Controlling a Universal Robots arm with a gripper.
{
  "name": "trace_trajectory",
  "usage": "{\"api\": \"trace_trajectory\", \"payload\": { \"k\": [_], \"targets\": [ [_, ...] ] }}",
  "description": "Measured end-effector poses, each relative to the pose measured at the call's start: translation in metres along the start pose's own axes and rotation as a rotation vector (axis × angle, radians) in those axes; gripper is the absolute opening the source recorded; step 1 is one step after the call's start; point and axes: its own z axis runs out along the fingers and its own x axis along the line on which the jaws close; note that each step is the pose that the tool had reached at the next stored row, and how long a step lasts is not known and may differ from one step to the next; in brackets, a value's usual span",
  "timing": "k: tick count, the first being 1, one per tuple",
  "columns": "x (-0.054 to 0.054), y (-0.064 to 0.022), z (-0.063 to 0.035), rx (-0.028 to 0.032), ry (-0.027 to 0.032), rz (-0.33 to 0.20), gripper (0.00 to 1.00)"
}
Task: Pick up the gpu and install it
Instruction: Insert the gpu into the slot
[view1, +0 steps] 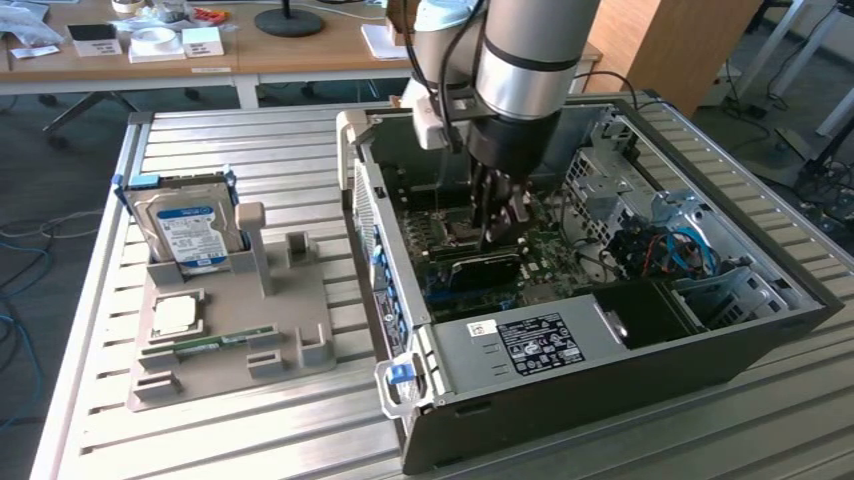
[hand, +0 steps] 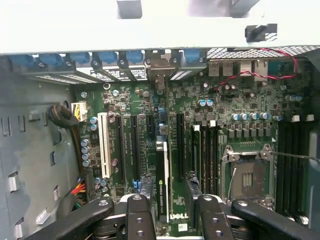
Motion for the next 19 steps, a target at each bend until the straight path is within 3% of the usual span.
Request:
{"api": "trace_trajectory", "payload": {
  "k": [12,16,19],
  "targets": [
    [-0.0002,-0.001,-0.0049,-0.0011,0.0008,0.013,0.4],
    [-0.0005,-0.0049,-0.0049,-0.0161,0.002,0.013,0.4],
    [-0.0009,-0.0093,-0.0052,-0.0342,0.0033,0.014,0.4]
  ]
}}
